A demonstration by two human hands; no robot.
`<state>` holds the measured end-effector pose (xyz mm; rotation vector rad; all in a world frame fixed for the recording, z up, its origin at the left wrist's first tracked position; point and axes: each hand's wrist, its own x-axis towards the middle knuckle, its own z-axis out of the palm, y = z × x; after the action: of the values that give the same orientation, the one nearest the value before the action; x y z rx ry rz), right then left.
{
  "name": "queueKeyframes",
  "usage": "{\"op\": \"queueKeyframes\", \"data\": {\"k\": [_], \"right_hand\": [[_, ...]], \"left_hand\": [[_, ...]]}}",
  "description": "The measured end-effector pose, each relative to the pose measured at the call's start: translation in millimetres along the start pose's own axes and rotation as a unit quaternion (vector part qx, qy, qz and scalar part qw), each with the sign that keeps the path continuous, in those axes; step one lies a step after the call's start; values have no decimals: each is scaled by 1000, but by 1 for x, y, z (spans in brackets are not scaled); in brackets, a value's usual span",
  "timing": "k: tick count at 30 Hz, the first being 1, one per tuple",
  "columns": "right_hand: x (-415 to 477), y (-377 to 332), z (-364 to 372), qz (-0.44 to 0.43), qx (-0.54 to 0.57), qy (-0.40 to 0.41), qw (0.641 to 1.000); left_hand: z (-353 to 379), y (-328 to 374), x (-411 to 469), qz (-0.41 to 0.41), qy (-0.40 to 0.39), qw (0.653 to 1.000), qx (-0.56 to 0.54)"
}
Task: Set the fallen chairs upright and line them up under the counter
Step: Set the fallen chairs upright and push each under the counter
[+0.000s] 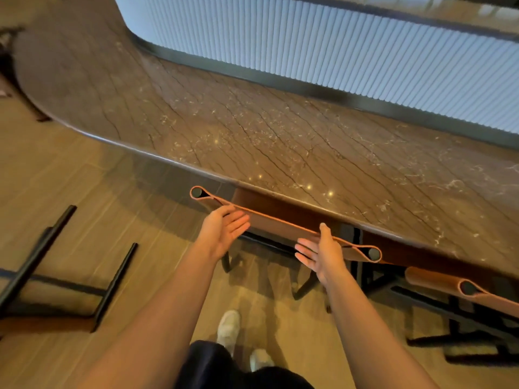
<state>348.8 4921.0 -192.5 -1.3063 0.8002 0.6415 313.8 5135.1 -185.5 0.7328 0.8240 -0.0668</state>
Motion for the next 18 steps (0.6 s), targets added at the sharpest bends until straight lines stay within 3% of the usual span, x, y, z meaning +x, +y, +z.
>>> {"op": "queueKeyframes", "data": {"k": [5, 9, 18], "right_hand": [[-51, 4, 12, -103, -146, -145, 973], [-97, 15, 40, -179, -213, -197, 940], [-160, 106, 106, -213, -292, -304, 881]], "left_hand": [[-21, -10, -56, 95, 16, 995, -40], [-54, -11, -103, 145, 40, 988, -38], [-181, -15, -215, 249, 133, 953, -106]]}}
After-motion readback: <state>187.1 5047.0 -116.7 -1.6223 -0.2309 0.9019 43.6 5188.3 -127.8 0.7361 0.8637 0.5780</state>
